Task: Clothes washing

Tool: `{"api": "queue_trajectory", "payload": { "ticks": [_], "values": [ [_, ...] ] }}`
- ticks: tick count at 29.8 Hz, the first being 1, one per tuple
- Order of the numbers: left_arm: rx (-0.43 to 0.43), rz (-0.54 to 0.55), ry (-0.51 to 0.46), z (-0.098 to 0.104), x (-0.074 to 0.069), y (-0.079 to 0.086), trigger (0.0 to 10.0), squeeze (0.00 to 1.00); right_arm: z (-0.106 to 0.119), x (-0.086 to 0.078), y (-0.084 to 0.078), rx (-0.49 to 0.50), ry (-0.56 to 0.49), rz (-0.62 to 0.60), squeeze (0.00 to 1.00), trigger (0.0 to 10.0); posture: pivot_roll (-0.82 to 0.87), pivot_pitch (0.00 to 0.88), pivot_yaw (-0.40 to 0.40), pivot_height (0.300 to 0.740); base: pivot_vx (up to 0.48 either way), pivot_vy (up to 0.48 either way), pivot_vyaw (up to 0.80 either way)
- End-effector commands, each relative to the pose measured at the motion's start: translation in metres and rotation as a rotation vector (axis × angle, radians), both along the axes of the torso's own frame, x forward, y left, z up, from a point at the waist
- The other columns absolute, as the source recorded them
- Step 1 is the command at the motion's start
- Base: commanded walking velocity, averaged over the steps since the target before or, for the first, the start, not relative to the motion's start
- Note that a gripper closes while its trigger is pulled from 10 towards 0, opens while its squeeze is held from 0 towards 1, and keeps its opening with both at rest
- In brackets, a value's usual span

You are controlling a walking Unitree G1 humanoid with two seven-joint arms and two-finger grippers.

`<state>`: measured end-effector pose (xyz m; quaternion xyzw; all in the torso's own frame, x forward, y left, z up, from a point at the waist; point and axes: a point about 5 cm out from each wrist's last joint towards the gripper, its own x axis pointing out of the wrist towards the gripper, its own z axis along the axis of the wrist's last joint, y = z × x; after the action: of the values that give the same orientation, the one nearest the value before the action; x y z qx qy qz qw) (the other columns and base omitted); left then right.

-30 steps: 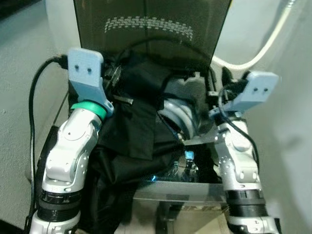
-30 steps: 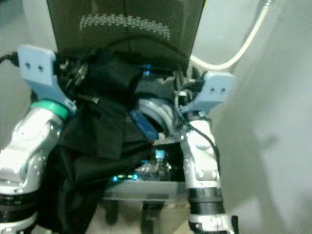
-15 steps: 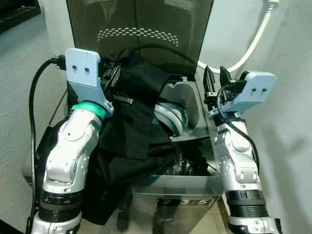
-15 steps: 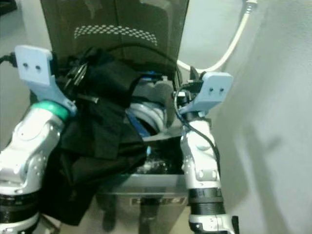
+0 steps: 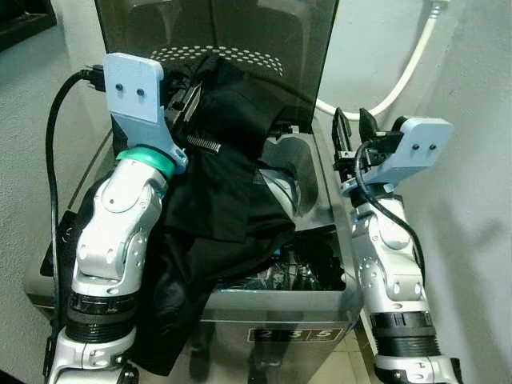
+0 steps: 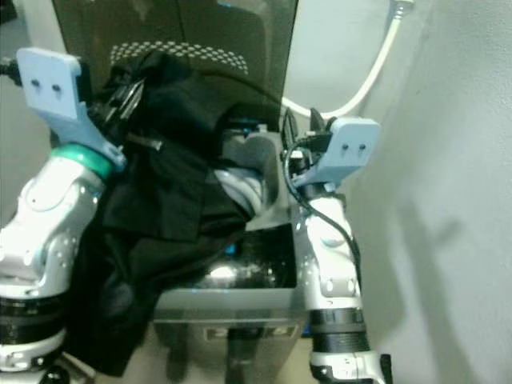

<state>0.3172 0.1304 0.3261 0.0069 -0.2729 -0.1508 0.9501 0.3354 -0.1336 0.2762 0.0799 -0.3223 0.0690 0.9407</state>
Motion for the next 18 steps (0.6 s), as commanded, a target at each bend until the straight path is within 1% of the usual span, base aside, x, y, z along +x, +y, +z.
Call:
{"api": "queue_trajectory", "payload": {
  "ticks": [1, 2, 13, 18],
  "values": [
    [-0.001, 0.008, -0.001, -0.0006, -0.0008, 0.0023, 10.0, 0.0, 0.0016, -0.001, -0.0021, 0.013, -0.007, -0.003, 0.0, 10.0, 0.04, 0.04, 0.007, 0.74, 0.0, 0.352, 0.0],
    [-0.003, 0.01, -0.002, -0.0006, -0.0007, 0.0027, 10.0, 0.0, 0.0016, -0.0007, -0.0016, 0.013, -0.007, -0.001, 0.0, 10.0, 0.04, 0.04, 0.007, 0.74, 0.0, 0.352, 0.0],
    [0.007, 0.001, -0.013, -0.0007, -0.0008, 0.001, 10.0, 0.0, 0.0012, -0.0002, -0.0002, 0.01, -0.006, 0.005, 0.0, 10.0, 0.05, 0.036, 0.003, 0.74, 0.0, 0.0, 0.0],
    [0.039, 0.004, -0.008, -0.0041, 0.002, -0.0015, 10.0, 0.0, 0.0016, -0.0005, 0.0, 0.0, -0.01, 0.007, 0.0, 10.0, 0.05, 0.035, 0.004, 0.74, 0.0, 0.0, 0.0]
  ]
}}
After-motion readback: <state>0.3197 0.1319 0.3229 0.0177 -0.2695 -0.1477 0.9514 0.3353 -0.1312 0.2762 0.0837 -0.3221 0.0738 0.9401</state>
